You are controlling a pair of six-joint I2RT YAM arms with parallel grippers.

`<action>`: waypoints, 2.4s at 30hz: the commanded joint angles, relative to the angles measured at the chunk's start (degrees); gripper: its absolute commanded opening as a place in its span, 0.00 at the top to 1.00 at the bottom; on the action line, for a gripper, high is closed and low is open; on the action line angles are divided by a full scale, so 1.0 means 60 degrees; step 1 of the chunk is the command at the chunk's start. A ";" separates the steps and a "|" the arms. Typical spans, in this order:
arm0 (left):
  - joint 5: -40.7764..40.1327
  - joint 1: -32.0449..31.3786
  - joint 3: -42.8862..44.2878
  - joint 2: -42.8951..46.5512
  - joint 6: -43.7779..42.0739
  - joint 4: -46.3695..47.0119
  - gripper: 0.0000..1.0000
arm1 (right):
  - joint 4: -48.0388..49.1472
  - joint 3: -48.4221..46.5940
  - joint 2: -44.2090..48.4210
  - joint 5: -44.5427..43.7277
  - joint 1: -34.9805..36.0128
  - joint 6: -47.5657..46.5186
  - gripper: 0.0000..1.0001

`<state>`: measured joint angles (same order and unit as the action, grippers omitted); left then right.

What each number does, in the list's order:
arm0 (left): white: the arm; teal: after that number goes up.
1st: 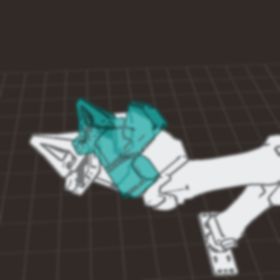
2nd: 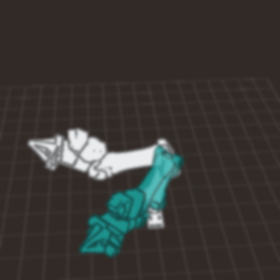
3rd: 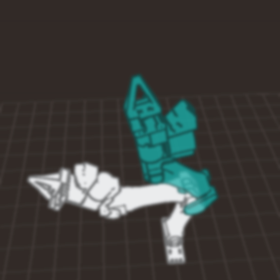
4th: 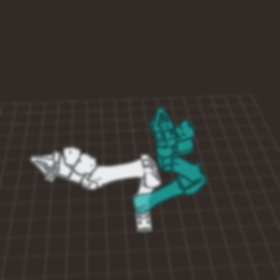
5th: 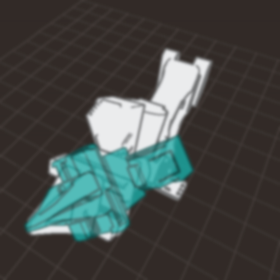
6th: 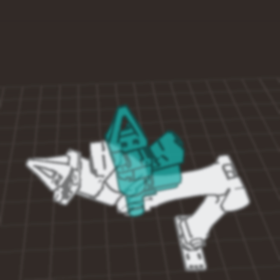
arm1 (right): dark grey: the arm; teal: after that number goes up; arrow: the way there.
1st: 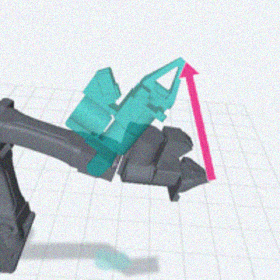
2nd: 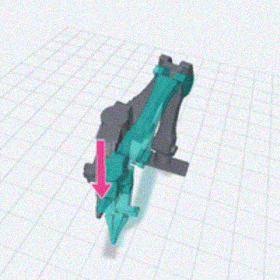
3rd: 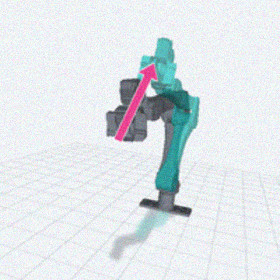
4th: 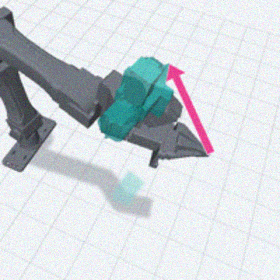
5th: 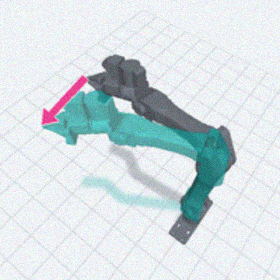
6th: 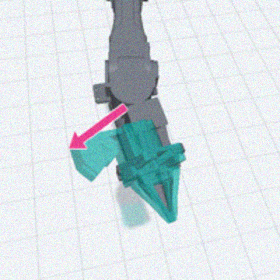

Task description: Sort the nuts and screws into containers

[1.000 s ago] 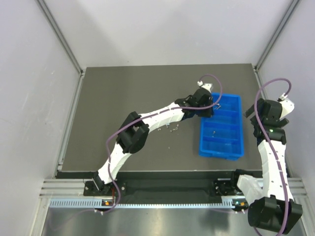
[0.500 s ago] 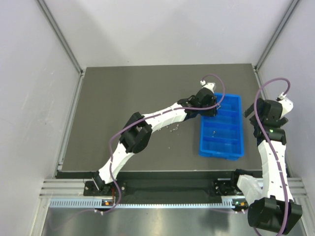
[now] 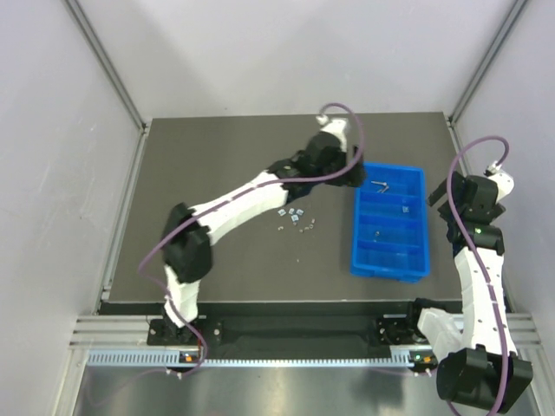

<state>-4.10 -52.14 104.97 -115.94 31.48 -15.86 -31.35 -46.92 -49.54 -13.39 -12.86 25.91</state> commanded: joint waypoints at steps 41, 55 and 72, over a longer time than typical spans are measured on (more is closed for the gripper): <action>-0.4957 0.1527 -0.2362 -0.0877 0.4332 -0.4521 0.33 | 0.0802 0.0158 -0.0035 0.0254 0.0357 -0.0158 0.00; -0.4181 0.1776 -0.3329 -0.0935 0.4991 -0.3773 0.61 | 0.0729 0.0144 0.0024 0.0078 0.0459 -0.0217 0.00; -0.4064 0.1761 -0.3316 0.0440 0.4085 -0.3378 0.90 | 0.0626 0.0085 0.0068 0.0005 0.0459 -0.0232 0.00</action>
<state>-30.00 -41.71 82.89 -116.97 59.88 -34.79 -28.42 -45.34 -50.00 -12.47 -10.70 25.08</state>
